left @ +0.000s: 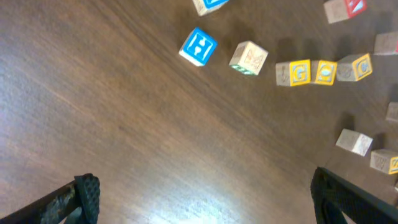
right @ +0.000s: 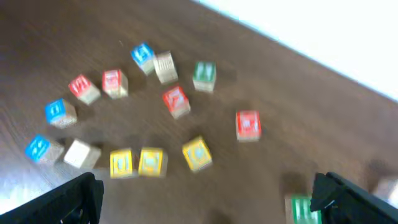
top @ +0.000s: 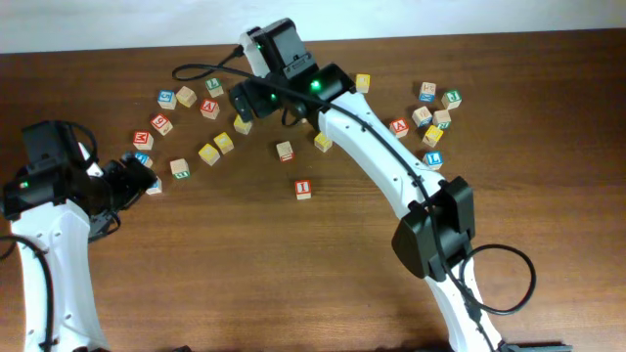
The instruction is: Spell out ICRA
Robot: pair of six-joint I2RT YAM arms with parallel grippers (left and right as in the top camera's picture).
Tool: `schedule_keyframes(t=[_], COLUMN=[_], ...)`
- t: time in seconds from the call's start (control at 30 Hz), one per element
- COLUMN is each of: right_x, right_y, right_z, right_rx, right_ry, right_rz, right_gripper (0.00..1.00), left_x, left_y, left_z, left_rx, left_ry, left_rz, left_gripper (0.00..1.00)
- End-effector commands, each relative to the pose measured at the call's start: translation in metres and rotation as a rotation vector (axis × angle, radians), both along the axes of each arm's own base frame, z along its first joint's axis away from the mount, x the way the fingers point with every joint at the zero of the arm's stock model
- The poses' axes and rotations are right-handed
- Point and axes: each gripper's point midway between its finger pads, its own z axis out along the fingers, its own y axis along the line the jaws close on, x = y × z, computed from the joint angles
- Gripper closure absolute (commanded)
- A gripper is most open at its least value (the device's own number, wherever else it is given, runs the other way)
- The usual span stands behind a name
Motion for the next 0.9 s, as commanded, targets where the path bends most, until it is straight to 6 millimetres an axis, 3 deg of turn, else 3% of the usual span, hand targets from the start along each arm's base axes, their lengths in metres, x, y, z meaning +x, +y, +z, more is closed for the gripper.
schedule_keyframes(t=[0.0,0.07,0.27,0.73,0.87], right_x=[0.002,0.003,0.0,0.007,0.01], right_y=[0.016,0.019,0.04,0.049,0.05], right_z=[-0.037,-0.061,-0.114,-0.168,-0.172], right_rx=[-0.084,-0.103,-0.106,-0.105,-0.103], right_ry=[-0.043,-0.021,-0.013,0.004,-0.008], right_rz=[0.135,0.153,0.271,0.281,0.277], right_gripper=[0.02,0.01,0.21,0.32,0.32], left_x=[-0.001,-0.001,-0.004,-0.004,-0.004], left_y=[0.002,0.002,0.001,0.001,0.001], left_z=[0.002,0.002,0.001,0.001,0.001], left_rx=[0.008,0.007,0.003,0.014,0.013], left_ry=[0.007,0.007,0.02,0.022,0.022], left_rz=[0.015,0.015,0.015,-0.014,-0.014], left_gripper=[0.01,0.01,0.01,0.01,0.01])
